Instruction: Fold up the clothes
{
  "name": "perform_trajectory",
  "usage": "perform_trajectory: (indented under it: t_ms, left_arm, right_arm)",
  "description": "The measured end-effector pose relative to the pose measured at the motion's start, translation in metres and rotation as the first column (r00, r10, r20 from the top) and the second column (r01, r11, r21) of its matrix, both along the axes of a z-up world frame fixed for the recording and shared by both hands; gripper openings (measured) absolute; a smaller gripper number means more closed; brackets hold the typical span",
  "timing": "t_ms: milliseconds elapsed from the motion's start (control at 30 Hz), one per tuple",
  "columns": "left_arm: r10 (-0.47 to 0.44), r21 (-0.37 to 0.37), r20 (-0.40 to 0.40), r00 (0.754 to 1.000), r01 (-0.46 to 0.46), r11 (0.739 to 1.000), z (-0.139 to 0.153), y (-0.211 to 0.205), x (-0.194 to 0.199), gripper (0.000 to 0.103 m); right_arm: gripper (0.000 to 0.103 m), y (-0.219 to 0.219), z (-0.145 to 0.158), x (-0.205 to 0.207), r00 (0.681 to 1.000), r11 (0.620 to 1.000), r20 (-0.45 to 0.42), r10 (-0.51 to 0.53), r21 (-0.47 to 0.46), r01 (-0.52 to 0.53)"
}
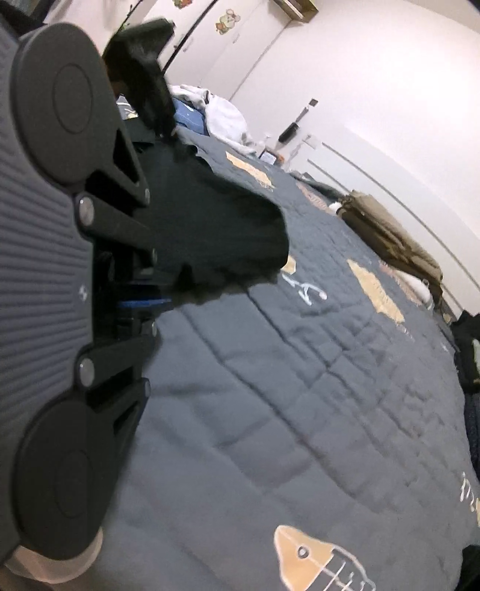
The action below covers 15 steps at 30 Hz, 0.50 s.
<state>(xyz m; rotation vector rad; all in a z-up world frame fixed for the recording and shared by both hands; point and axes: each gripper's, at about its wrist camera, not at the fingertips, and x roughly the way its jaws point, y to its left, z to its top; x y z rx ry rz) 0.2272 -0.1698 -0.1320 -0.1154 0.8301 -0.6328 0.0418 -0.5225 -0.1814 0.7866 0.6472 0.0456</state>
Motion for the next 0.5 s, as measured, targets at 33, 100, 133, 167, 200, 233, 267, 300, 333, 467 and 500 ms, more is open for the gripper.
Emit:
perform_trajectory:
  t_ms: [33, 100, 133, 167, 200, 233, 267, 300, 333, 467, 500]
  left_arm:
    - [-0.021, 0.052, -0.012, 1.000, 0.021, 0.998, -0.002, -0.005, -0.001, 0.012]
    - [-0.028, 0.061, 0.039, 0.999, 0.025, 0.998, 0.006, -0.003, -0.006, 0.030]
    - [-0.012, 0.032, 0.080, 0.997, 0.009, 0.999, 0.013, 0.001, -0.008, 0.039]
    - [0.012, -0.008, 0.109, 0.994, -0.011, 1.000, 0.022, 0.003, -0.008, 0.053]
    - [0.023, -0.047, 0.125, 0.992, -0.017, 0.999, 0.031, 0.001, -0.006, 0.056]
    - [0.002, -0.058, 0.133, 0.991, 0.006, 0.998, 0.039, -0.007, -0.001, 0.056]
    - [-0.041, -0.043, 0.141, 0.989, 0.048, 0.998, 0.044, -0.021, 0.003, 0.056]
    - [-0.085, -0.028, 0.147, 0.985, 0.090, 0.996, 0.050, -0.036, 0.006, 0.056]
    - [-0.129, -0.010, 0.136, 0.982, 0.132, 0.991, 0.051, -0.053, 0.011, 0.056]
    - [-0.210, 0.020, 0.039, 0.977, 0.210, 0.978, 0.042, -0.107, 0.033, 0.056]
    - [-0.222, 0.013, 0.018, 0.975, 0.222, 0.975, 0.038, -0.118, 0.039, 0.056]
  right_arm:
    - [0.007, 0.002, 0.000, 0.001, 1.000, 1.000, -0.007, 0.006, -0.015, -0.006]
    - [0.007, 0.005, -0.003, 0.003, 0.999, 0.998, -0.036, 0.033, -0.046, -0.034]
    - [0.007, 0.006, -0.003, 0.004, 0.998, 0.997, -0.049, 0.050, -0.064, -0.053]
    - [0.007, 0.009, -0.002, 0.005, 0.996, 0.993, -0.057, 0.072, -0.093, -0.077]
    - [0.008, 0.011, 0.000, 0.005, 0.995, 0.988, -0.060, 0.085, -0.126, -0.092]
    - [0.009, 0.013, 0.001, 0.005, 0.994, 0.984, -0.063, 0.091, -0.146, -0.099]
    - [0.009, 0.013, 0.001, 0.005, 0.993, 0.984, -0.068, 0.094, -0.148, -0.103]
    - [0.009, 0.013, 0.002, 0.005, 0.993, 0.983, -0.073, 0.096, -0.148, -0.106]
    - [0.009, 0.013, 0.004, 0.005, 0.992, 0.983, -0.073, 0.099, -0.150, -0.109]
    - [0.015, 0.013, 0.017, 0.002, 0.993, 0.981, -0.042, 0.114, -0.152, -0.119]
    - [0.020, 0.013, 0.019, 0.002, 0.992, 0.981, -0.034, 0.118, -0.153, -0.122]
